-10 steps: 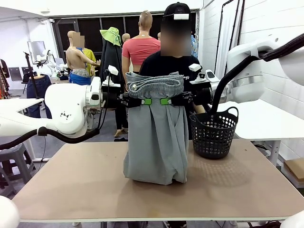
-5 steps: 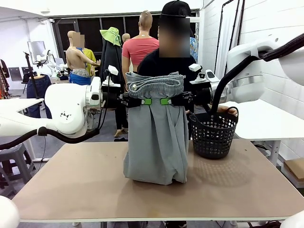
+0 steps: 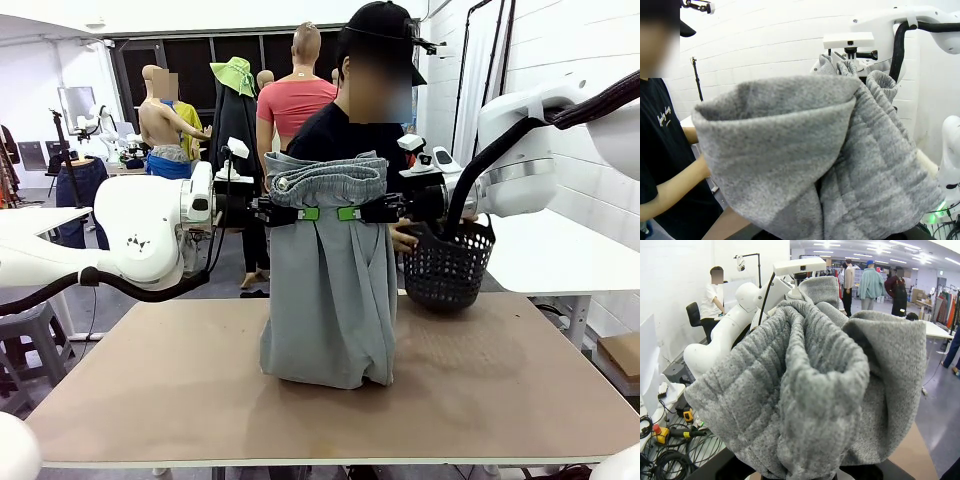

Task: Fold the training pants.
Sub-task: Fold the Training pants in half.

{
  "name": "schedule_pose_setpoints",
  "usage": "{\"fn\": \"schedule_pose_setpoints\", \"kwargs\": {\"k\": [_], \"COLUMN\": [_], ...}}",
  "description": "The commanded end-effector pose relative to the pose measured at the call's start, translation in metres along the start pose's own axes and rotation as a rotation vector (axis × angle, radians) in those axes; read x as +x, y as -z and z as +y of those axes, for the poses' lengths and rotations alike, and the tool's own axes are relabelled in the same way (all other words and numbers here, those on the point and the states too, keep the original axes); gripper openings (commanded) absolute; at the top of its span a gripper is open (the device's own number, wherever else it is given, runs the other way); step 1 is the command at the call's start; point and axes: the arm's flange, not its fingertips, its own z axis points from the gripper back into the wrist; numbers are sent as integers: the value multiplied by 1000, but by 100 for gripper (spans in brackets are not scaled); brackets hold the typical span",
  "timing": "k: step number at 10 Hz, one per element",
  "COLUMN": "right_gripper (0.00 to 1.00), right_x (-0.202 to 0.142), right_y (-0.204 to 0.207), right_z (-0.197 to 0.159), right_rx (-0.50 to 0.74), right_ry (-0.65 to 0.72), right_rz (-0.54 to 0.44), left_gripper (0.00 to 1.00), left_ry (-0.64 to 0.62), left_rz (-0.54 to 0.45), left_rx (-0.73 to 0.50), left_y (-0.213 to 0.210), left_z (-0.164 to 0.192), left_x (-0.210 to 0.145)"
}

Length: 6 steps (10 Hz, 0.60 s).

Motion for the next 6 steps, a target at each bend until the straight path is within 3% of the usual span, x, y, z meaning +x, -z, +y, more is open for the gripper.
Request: {"fn": "schedule_pose_setpoints", "kwargs": {"k": [1,6], "right_gripper": [0,0], "right_x": [1,13], "right_y": [1,1], "right_z": [1,-11], "right_rx": [5,-3], "right_ry": [7,-20], "right_rz": [-15,3], "left_gripper": [0,0], "left_ry": [-3,11], "left_rz": [7,29], "left_rx": [7,-1], "left_y": [1,5], "left_z": [1,10], "left_x": [3,10]}}
